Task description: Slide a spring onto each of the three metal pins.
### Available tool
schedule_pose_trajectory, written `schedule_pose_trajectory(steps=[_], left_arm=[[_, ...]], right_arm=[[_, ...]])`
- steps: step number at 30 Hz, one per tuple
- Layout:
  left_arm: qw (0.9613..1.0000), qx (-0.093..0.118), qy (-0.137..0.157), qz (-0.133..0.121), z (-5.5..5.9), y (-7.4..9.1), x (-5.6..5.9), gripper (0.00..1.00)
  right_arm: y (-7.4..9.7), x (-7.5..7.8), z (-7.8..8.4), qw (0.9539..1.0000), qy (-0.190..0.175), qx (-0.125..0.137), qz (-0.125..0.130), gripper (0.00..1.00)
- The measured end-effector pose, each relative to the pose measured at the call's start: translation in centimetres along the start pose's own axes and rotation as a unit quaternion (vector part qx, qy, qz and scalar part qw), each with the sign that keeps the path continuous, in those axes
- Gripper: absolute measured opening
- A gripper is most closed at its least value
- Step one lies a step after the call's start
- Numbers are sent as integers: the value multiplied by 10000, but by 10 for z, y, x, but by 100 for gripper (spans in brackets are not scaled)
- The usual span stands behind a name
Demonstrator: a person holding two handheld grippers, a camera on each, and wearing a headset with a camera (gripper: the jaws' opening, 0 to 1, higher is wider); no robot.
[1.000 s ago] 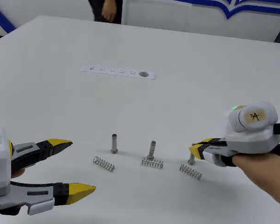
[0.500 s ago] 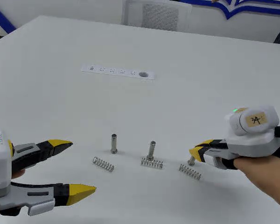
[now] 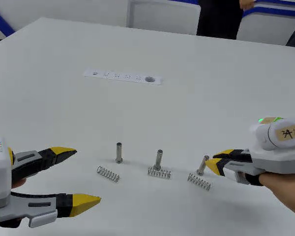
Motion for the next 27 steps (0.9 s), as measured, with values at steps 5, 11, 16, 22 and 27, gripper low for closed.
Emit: schedule_pose_trajectory(steps=[5,11,16,22,27], left_arm=[[10000,2,-29,22,-2,0,-1,72],[10000,2,-56,49,-2,0,0,71],[9999,1,-74,76,-3,-1,0,71],[9999,-7,-79,101,-3,-2,1,71],[9999,-18,-67,102,-3,-2,1,70]], right_arm=[[2,-3,10,9999,66,-73,-89,15],[-2,-11,21,9990,224,-238,-290,15],[-10,-16,28,9973,419,-414,-450,16],[-19,-17,33,9947,608,-573,-597,16],[-24,-18,36,9916,817,-698,-723,16]])
Point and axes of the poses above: the centre of the closed fingertips' face, and the gripper's own axes: y roughly backward along the fingers, x roughly to its right, z roughly out of its underside, the point moved 6 cm from there along y, roughly backward along the fingers, and after that the axes turned 7 degrees about -x, right-handed, at the moved point
